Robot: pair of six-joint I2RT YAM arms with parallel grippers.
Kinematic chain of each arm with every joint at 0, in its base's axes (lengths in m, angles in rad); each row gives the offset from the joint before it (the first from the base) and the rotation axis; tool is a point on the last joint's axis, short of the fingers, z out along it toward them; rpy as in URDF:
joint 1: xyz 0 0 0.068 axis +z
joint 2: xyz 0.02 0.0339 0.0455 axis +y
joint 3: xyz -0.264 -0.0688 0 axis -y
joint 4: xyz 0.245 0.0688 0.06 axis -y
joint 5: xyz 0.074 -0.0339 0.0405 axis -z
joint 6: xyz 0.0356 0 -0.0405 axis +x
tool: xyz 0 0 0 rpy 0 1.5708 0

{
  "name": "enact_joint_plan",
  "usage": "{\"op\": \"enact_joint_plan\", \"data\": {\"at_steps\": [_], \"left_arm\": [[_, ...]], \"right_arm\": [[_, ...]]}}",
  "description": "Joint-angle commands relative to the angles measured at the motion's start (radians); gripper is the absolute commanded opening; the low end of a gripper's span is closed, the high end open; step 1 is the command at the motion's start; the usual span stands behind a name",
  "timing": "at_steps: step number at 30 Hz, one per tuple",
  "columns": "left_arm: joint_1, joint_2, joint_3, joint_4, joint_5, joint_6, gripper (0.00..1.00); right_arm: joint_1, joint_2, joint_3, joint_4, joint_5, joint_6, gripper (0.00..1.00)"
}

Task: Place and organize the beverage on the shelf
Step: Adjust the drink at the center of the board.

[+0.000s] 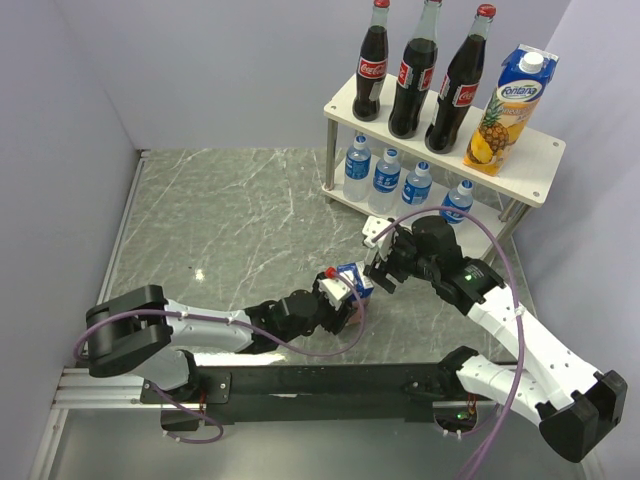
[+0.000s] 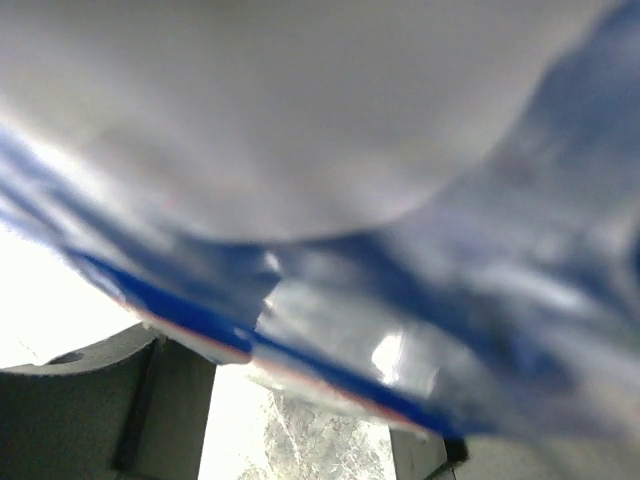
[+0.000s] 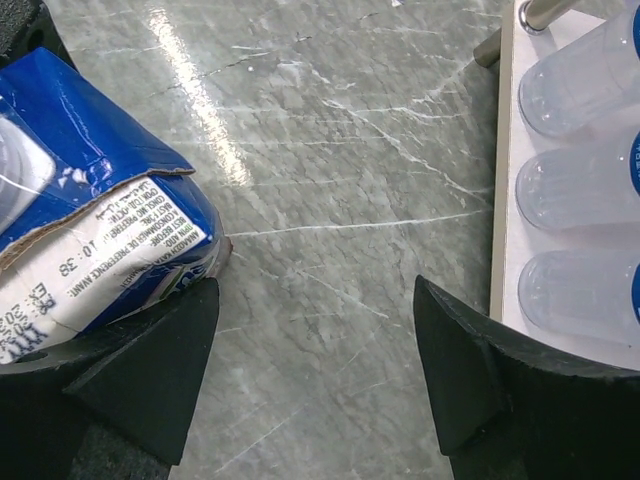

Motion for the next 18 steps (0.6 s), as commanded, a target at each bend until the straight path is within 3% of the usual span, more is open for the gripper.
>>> {"op": "enact_joint_plan", "data": {"at_steps": [1,4,10,18], "left_arm": [[-0.018,-0.008,0.091,0.174,0.088,0.053,0.48],[-0.014,-0.004,0.095,0.180,0.098,0.056,0.72],[0.051,0.019,0.036,0.318,0.220,0.013,0.94],[0.087,0.075,-0.008,0.489,0.338,0.102,0.97]], "right_arm": [[0.009,0.004,-0.011,0.073,-0.073,0.023,0.84],[0.003,0.006,-0.011,0.076,-0.078,0.024,0.84],[-0.034,0.018,-0.005,0.061,-0.131,0.004,0.84],[-0.069,0.029,-0.011,0.045,-0.200,-0.025,0.85]]}}
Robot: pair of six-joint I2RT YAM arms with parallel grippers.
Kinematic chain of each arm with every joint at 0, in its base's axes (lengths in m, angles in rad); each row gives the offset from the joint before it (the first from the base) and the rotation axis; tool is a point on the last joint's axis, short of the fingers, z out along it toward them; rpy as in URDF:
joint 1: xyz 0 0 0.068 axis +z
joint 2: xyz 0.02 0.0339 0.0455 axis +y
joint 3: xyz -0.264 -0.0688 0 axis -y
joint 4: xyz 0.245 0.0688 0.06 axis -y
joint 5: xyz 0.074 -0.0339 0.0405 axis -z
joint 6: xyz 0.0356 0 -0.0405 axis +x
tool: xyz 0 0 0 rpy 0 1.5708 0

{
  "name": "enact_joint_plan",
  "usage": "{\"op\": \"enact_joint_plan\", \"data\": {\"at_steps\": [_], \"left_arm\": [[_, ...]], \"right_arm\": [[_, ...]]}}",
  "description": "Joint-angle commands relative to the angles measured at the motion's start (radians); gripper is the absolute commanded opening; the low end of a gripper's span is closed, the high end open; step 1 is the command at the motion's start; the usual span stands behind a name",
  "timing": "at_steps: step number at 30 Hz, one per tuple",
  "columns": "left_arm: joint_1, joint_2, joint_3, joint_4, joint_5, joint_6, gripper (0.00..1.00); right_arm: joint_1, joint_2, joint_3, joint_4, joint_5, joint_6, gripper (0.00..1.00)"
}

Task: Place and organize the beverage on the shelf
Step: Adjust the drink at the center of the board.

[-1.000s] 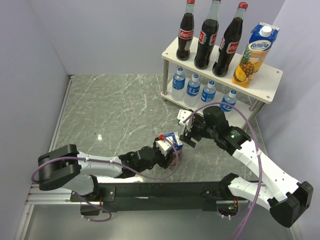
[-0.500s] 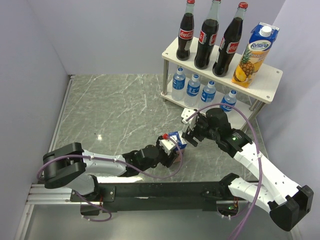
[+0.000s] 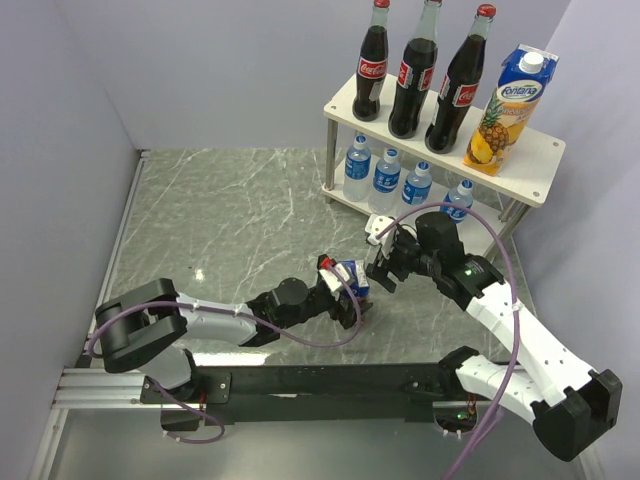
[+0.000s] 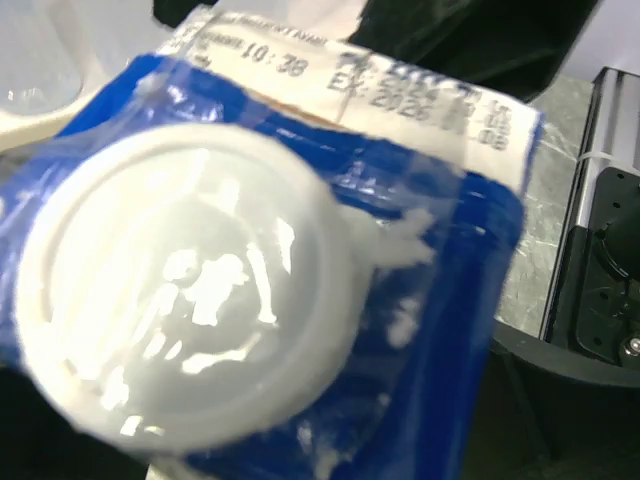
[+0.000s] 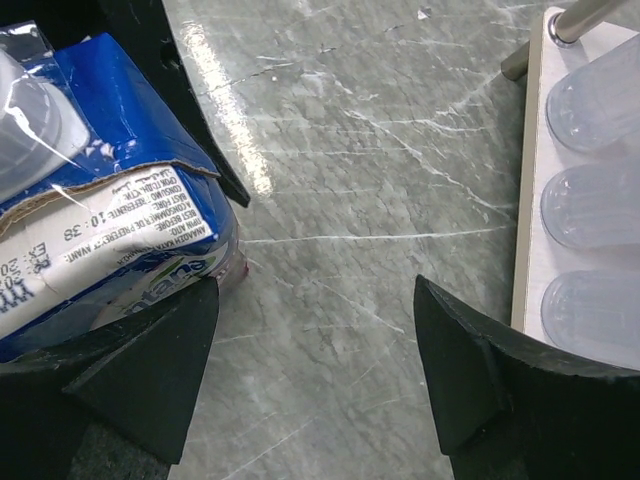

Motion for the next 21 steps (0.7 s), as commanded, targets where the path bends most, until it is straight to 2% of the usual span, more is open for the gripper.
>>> {"op": "enact_joint_plan", "data": {"at_steps": [1,9,15,21], "left_arm": [[0.005,0.021,-0.006,0.238,0.142,0.057,0.98],[0.050,0.070,-0.100,0.384,0.249,0.074,0.99],[0.053,0.174,-0.123,0.538,0.259,0.080,0.99],[0.053,0.267,-0.107,0.600,0.242,0.080,0.99]], "right_arm": [[-0.007,0.009,-0.008,0.037,-0.076,-0.012,0.85],[-0.044,0.004,-0.022,0.040,-0.113,-0.059,0.85],[-0.050,0.012,-0.018,0.037,-0.130,-0.058,0.85],[-0.057,0.014,-0.016,0.037,-0.132,-0.053,0.85]]}}
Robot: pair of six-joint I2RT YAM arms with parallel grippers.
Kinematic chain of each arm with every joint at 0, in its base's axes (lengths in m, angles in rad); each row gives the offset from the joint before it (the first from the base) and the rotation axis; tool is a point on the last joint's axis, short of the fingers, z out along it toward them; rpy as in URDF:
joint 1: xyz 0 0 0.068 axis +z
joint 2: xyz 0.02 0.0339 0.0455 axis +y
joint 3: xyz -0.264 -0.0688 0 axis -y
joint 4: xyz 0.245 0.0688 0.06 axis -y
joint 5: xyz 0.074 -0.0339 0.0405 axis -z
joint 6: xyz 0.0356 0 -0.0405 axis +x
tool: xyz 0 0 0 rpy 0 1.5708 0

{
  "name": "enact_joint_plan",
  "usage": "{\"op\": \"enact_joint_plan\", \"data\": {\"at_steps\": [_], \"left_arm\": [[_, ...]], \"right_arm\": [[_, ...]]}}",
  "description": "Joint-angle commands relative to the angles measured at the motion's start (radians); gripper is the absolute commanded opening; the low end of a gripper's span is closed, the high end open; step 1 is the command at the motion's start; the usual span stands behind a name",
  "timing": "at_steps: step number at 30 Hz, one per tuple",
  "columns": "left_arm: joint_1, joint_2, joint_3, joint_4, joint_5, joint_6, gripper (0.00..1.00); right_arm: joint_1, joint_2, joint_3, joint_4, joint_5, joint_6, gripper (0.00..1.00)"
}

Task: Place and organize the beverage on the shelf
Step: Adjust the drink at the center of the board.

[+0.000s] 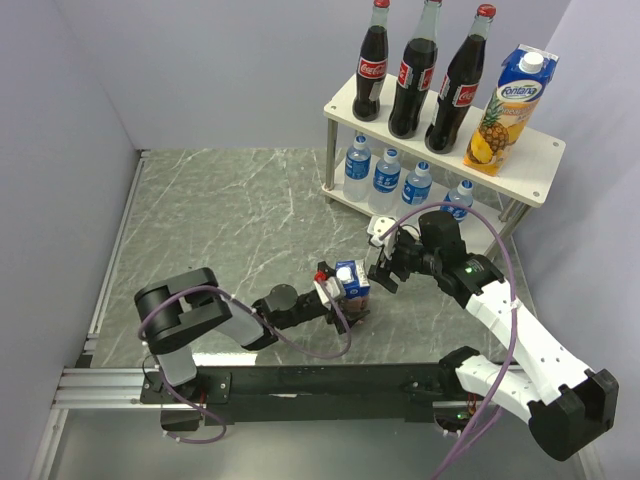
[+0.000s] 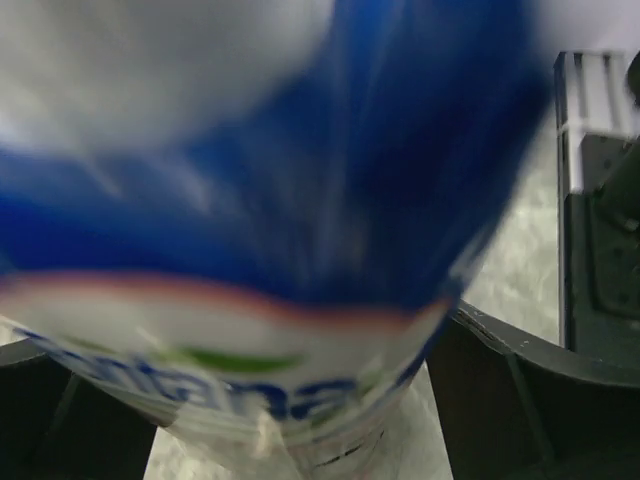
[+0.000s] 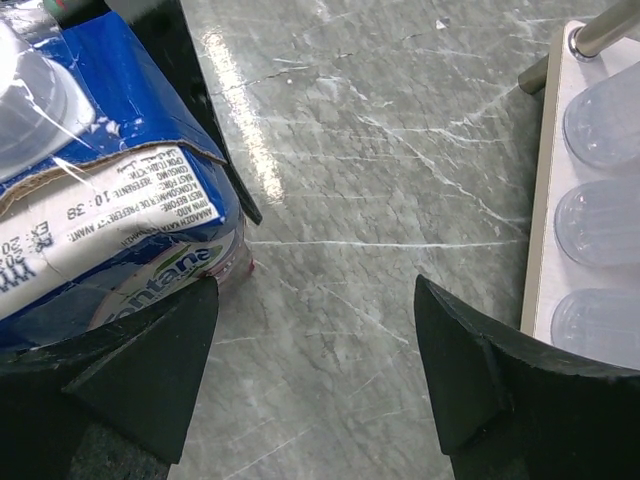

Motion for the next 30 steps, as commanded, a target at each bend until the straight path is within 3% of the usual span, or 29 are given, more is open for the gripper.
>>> {"op": "enact_joint_plan", "data": {"at_steps": [1,9,17,18,21,26,30], "left_arm": [[-0.008,0.052,-0.002,0.164,0.038,-0.010,1.00],[-0.009,0.127,0.006,0.264,-0.035,0.022,0.98],[-0.011,0.219,0.028,0.362,-0.069,0.008,0.85],[-0.009,0.221,0.029,0.365,-0.069,0.008,0.82],[-0.009,0.213,0.041,0.346,-0.071,0.008,0.51],[-0.009,0.180,0.052,0.303,-0.063,0.008,0.34],[-0.009,0.141,0.075,0.205,-0.054,-0.037,0.15]], "right_arm": [[-0.007,0.003,-0.001,0.032,-0.038,0.000,0.85],[-0.015,0.001,-0.007,0.046,-0.044,0.008,0.85],[-0.035,-0.019,-0.013,0.058,-0.030,0.024,0.85],[-0.036,-0.020,-0.015,0.061,-0.029,0.026,0.85],[-0.039,-0.019,-0.018,0.069,-0.013,0.037,0.85],[-0.045,-0.017,-0.015,0.095,0.052,0.070,0.86],[-0.058,-0.025,-0.004,0.129,0.155,0.127,0.86]]}}
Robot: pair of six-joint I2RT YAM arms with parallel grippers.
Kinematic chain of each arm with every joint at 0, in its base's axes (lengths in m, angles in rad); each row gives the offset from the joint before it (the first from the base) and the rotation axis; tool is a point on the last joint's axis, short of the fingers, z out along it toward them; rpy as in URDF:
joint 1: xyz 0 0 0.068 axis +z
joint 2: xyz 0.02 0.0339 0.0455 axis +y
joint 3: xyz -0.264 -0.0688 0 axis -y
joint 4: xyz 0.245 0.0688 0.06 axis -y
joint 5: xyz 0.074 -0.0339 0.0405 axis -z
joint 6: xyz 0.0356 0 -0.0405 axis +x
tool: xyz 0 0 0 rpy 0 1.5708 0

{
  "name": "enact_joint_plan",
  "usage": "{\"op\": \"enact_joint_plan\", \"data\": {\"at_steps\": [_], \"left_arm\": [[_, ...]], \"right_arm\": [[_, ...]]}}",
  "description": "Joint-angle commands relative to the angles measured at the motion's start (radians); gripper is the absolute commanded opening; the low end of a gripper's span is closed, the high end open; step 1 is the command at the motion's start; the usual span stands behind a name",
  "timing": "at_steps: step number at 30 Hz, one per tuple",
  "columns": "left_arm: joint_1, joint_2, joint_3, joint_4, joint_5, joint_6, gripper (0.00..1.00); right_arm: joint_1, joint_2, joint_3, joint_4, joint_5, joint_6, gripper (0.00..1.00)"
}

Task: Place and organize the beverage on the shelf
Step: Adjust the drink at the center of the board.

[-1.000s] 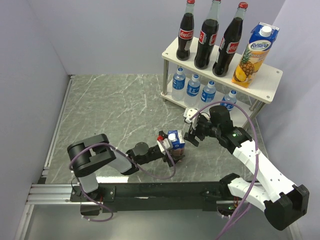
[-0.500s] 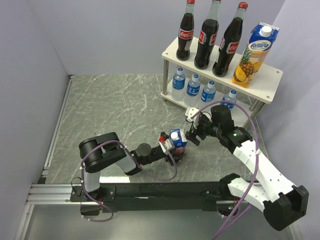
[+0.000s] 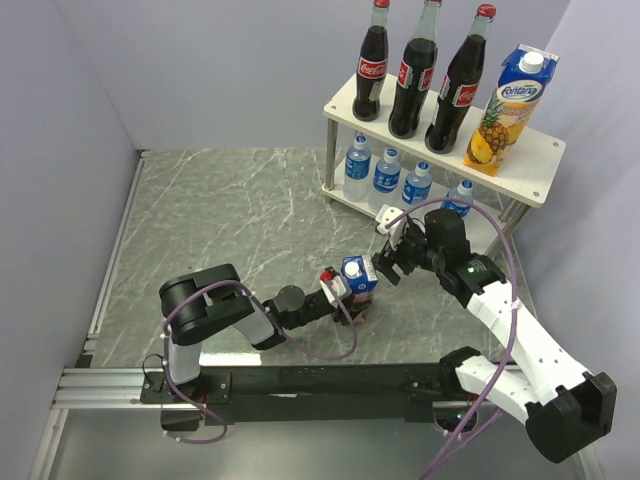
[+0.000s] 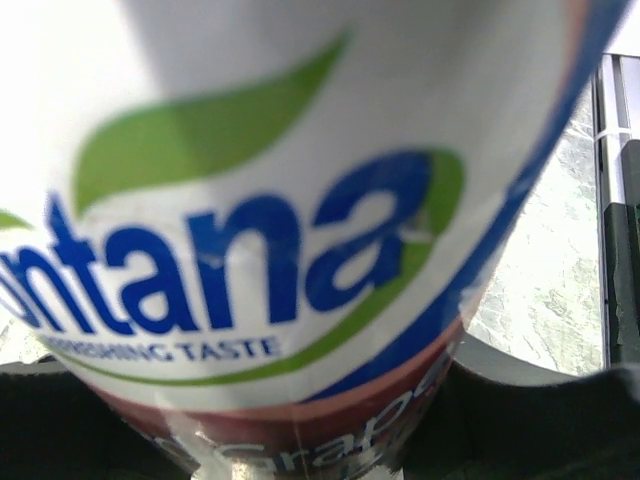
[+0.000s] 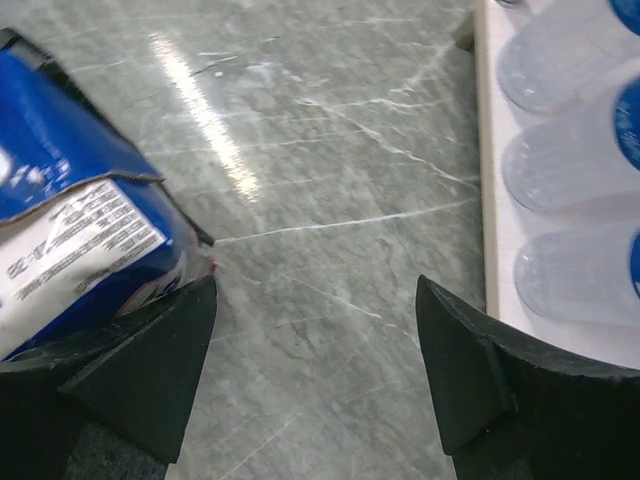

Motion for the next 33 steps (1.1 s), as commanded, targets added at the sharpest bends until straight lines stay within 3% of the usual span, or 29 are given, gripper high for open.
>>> {"op": "enact_joint_plan", "data": {"at_steps": [1,5,11,14,16,18,20,23,24,33], "left_arm": [[-0.006,-0.024,0.038,0.065,-0.004,-0.046,0.15],[-0.027,-0.019,0.052,0.029,-0.070,-0.108,0.12],[-0.073,0.008,0.057,0.043,-0.352,-0.201,0.10],[-0.119,0.034,0.092,0.019,-0.496,-0.192,0.24],[-0.140,0.045,0.117,0.014,-0.568,-0.169,0.43],[-0.164,0.053,0.126,0.014,-0.595,-0.153,0.58],[-0.171,0.042,0.126,0.008,-0.595,-0.152,0.64],[-0.182,0.005,0.109,-0.017,-0.593,-0.157,0.85],[-0.185,-0.007,0.103,-0.023,-0.590,-0.151,0.97],[-0.222,-0.196,0.072,-0.249,-0.549,-0.168,1.00]], "right_arm": [[-0.015,-0.022,0.017,0.085,0.089,0.069,0.87],[-0.038,-0.045,0.038,0.102,0.191,0.142,0.89],[-0.064,-0.079,0.060,0.070,0.228,0.182,0.89],[-0.066,-0.110,0.066,0.038,0.185,0.199,0.89],[-0.064,-0.127,0.063,0.026,0.150,0.207,0.89],[-0.064,-0.144,0.060,0.003,0.111,0.215,0.89],[-0.066,-0.153,0.060,-0.019,0.082,0.218,0.89],[-0.066,-0.165,0.044,-0.034,0.065,0.213,0.89],[-0.066,-0.170,0.041,-0.039,0.064,0.212,0.89],[-0.066,-0.213,0.001,-0.088,0.056,0.192,0.90]]}}
